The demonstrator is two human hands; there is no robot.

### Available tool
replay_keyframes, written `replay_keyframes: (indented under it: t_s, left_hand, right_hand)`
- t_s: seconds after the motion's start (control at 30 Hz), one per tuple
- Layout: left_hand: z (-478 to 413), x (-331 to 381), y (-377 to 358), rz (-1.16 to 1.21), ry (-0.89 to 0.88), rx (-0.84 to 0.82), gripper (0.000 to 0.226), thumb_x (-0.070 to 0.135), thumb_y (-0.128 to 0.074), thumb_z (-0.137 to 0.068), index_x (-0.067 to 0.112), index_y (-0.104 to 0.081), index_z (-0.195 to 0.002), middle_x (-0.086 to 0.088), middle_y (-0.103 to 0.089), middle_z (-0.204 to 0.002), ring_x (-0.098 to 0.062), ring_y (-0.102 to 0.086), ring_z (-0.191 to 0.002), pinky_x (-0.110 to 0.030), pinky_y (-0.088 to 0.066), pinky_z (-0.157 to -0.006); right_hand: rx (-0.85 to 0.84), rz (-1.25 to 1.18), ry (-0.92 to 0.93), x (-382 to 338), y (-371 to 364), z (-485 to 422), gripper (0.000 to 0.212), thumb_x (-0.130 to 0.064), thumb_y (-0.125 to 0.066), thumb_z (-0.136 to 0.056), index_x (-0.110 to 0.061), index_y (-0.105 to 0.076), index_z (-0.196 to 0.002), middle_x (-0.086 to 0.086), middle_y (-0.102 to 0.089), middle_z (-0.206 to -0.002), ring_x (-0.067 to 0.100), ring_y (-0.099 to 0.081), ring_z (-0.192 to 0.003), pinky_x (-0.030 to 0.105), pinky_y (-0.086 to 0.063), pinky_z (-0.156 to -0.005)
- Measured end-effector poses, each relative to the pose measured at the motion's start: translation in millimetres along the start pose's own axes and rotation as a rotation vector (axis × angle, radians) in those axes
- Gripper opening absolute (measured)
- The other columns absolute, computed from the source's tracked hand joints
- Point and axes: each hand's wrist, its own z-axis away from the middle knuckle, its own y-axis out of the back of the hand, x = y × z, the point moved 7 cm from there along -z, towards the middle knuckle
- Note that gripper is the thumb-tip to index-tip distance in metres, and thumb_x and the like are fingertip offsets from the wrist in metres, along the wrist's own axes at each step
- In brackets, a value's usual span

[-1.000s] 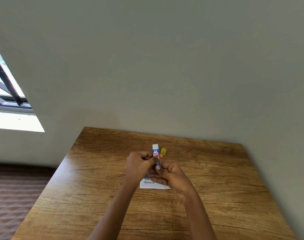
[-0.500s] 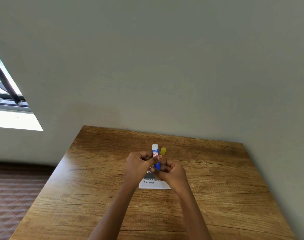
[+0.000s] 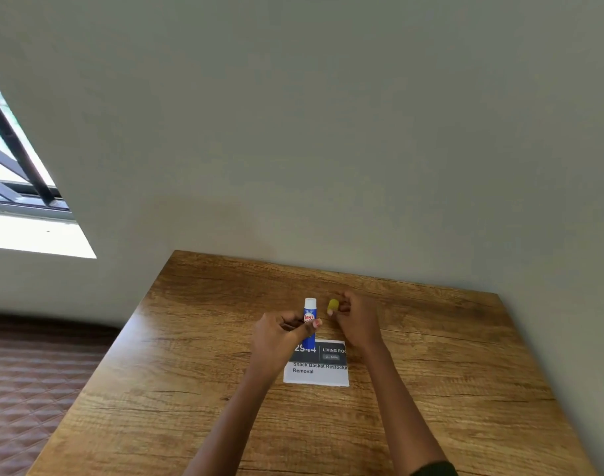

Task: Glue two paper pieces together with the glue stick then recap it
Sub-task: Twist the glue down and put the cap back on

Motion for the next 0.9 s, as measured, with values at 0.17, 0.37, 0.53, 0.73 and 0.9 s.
replay_keyframes:
  t_s: [0.17,0.37,0.53,0.73,0.9]
  left_hand:
    - [-4,-7,-1,-0.038,-0.011,-0.018,0.011,0.027,-0.078,-0.070,0.029,-0.072,-0.079,0.005,-0.075,-0.076,-0.009,-0.071,-0.072,-0.033,-0.058,-0.068]
    - [-7,-11,-6,-0.070,-0.031,-0.022,0.013,0.026,-0.078,-0.071,0.027,-0.074,-0.082,0.006,-0.074,-0.073,-0.007,-0.070,-0.069,-0.023,-0.055,-0.062]
    - [-5,-6,-10,-0.082,-0.068,-0.012,0.016,0.021,-0.079,-0.070,0.033,-0.072,-0.077,0.009,-0.073,-0.070,-0.003,-0.068,-0.067,-0.015,-0.050,-0.058]
    - [-5,-3,-14,-0.066,-0.080,-0.039,0.015,0.020,-0.079,-0.070,0.024,-0.074,-0.084,0.006,-0.074,-0.075,-0.005,-0.069,-0.070,-0.019,-0.054,-0.063]
    - [-2,1,-13,-0.071,-0.101,-0.036,0.014,0.019,-0.080,-0.069,0.028,-0.074,-0.078,0.006,-0.074,-0.072,-0.008,-0.070,-0.068,-0.021,-0.054,-0.063]
  right_hand:
    - [-0.009,0.131,0.077,-9,-1,-8,0.024,-0.011,-0.071,-0.076,-0.011,-0.069,-0.100,0.006,-0.071,-0.100,0.018,-0.064,-0.091,0.034,-0.053,-0.082]
    - [-0.056,-0.262,0.036,-25,10,14,0.016,-0.008,-0.068,-0.081,-0.011,-0.070,-0.097,-0.001,-0.073,-0.087,0.013,-0.069,-0.083,0.035,-0.059,-0.077]
    - [-0.130,-0.459,0.074,-46,22,31,0.023,-0.003,-0.061,-0.086,-0.007,-0.067,-0.108,0.006,-0.072,-0.094,0.014,-0.070,-0.086,0.022,-0.058,-0.071]
    - [-0.144,-0.556,0.061,-46,29,37,0.022,-0.005,-0.061,-0.087,-0.004,-0.066,-0.108,0.013,-0.070,-0.096,0.021,-0.071,-0.090,0.037,-0.059,-0.078]
    - [-0.176,-0.515,0.100,-55,31,41,0.022,-0.005,-0.061,-0.086,-0.007,-0.067,-0.107,0.013,-0.071,-0.097,0.019,-0.070,-0.091,0.034,-0.059,-0.078]
